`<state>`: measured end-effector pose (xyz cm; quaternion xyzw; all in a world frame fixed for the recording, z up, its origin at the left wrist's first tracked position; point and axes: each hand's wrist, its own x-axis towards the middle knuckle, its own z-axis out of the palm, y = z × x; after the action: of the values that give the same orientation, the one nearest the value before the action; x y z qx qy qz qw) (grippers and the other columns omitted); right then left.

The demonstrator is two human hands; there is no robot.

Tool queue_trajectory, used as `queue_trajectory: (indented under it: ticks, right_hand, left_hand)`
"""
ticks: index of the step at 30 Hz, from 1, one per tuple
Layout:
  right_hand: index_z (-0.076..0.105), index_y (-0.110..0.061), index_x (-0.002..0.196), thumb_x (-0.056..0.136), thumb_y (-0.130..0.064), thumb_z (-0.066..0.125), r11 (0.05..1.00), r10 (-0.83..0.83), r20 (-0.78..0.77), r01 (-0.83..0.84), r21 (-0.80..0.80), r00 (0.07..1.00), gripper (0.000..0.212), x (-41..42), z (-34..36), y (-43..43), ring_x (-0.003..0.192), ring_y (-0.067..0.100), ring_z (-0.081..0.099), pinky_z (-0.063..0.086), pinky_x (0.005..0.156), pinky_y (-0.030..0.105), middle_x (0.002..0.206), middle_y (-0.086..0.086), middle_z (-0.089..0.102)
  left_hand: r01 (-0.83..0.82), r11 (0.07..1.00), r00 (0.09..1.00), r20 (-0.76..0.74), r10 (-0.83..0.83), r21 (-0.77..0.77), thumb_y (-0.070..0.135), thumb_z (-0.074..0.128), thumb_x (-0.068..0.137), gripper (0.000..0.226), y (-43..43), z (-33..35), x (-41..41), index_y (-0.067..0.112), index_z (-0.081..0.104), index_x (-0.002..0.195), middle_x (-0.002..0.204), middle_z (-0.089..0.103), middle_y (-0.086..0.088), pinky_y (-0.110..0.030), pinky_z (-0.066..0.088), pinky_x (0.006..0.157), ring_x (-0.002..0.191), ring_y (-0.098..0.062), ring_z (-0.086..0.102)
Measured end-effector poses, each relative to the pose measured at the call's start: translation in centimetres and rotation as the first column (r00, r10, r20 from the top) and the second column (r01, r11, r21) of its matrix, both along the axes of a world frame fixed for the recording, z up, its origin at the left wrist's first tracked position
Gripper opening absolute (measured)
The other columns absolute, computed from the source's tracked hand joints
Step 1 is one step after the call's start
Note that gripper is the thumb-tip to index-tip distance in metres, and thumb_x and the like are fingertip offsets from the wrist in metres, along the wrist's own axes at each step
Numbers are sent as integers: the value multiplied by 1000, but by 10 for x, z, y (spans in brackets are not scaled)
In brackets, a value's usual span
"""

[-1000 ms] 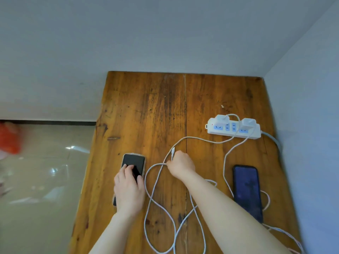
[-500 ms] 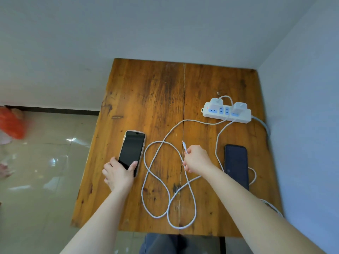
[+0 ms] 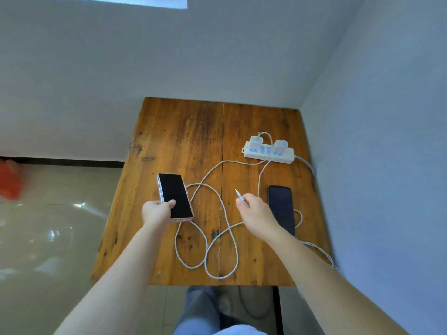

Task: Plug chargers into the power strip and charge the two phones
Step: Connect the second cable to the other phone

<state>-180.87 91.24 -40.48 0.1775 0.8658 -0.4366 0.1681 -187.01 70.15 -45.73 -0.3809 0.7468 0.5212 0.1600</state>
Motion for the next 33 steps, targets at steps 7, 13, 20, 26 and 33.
queue_trajectory:
  ticks: [7,13,20,26,33]
  right_hand:
    - [68,-4,90,96,-32,45,996,29,-122,-40,-85,992,37,23,50,5,47,7,42,36,47,21,58,5,49]
    - [65,-19,63,93,-32,53,995,69,-232,-85,-56,970,35,24,86,3,53,4,55,43,54,21,57,-1,58]
    - [73,-19,73,90,-33,58,995,100,-345,-103,10,933,26,15,107,-11,66,7,61,48,57,17,63,0,66]
    - [75,-22,90,86,-32,64,993,75,-407,-31,114,910,15,5,108,-21,71,1,63,43,58,8,73,-18,64]
    - [76,-20,89,85,-28,66,990,16,-478,53,131,878,13,0,111,-30,69,-1,61,39,57,6,70,-25,58]
  left_hand:
    - [-217,720,973,82,218,660,6,69,83,40,30,80,24,2,49,118,102,64,-18,-24,55,48,89,-26,67]
    - [-213,530,971,119,206,821,2,70,80,49,47,121,30,3,48,124,103,68,-20,-25,59,52,82,-26,72]
    - [-212,545,972,117,205,811,1,70,80,48,50,142,20,7,47,121,101,70,-20,-26,59,51,83,-28,73]
    - [-193,562,976,99,193,804,3,70,81,46,44,149,10,11,46,119,106,69,-20,-23,56,44,88,-29,71]
    - [-174,584,982,99,159,793,5,70,81,43,41,148,1,12,47,117,110,68,-18,-25,58,59,92,-29,71]
